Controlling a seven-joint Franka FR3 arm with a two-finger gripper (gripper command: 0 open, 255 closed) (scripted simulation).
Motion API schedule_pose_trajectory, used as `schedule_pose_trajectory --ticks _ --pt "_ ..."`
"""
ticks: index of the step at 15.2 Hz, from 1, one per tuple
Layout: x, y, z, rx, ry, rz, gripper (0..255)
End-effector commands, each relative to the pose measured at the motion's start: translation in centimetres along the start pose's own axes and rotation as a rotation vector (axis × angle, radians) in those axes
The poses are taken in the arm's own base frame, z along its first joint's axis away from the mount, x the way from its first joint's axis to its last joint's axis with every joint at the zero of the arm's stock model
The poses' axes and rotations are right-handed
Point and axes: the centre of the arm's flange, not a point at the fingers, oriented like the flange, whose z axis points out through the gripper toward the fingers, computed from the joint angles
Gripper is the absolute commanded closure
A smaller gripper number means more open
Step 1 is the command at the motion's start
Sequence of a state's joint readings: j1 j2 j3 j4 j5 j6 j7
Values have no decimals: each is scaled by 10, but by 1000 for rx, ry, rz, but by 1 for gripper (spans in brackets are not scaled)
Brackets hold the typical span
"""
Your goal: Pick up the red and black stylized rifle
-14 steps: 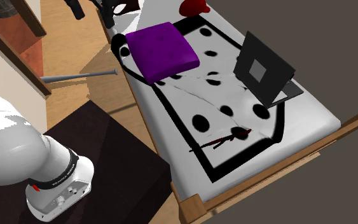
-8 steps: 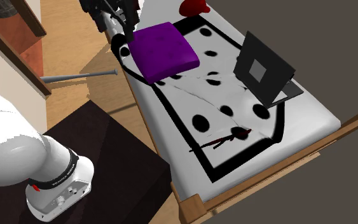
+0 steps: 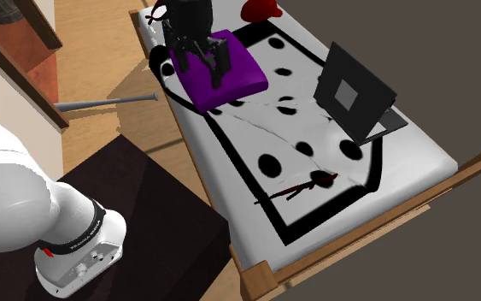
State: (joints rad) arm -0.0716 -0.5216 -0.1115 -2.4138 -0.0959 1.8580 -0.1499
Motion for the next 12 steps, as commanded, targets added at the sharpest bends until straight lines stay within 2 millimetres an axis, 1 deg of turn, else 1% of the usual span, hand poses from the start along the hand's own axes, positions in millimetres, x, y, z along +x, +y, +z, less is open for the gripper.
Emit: schedule_pose_trajectory --ticks 1,7,12 --pt "14 18 19 3 -7 28 0" --pt "50 62 78 15 -31 109 0" --pt "76 101 128 25 -51 176 0"
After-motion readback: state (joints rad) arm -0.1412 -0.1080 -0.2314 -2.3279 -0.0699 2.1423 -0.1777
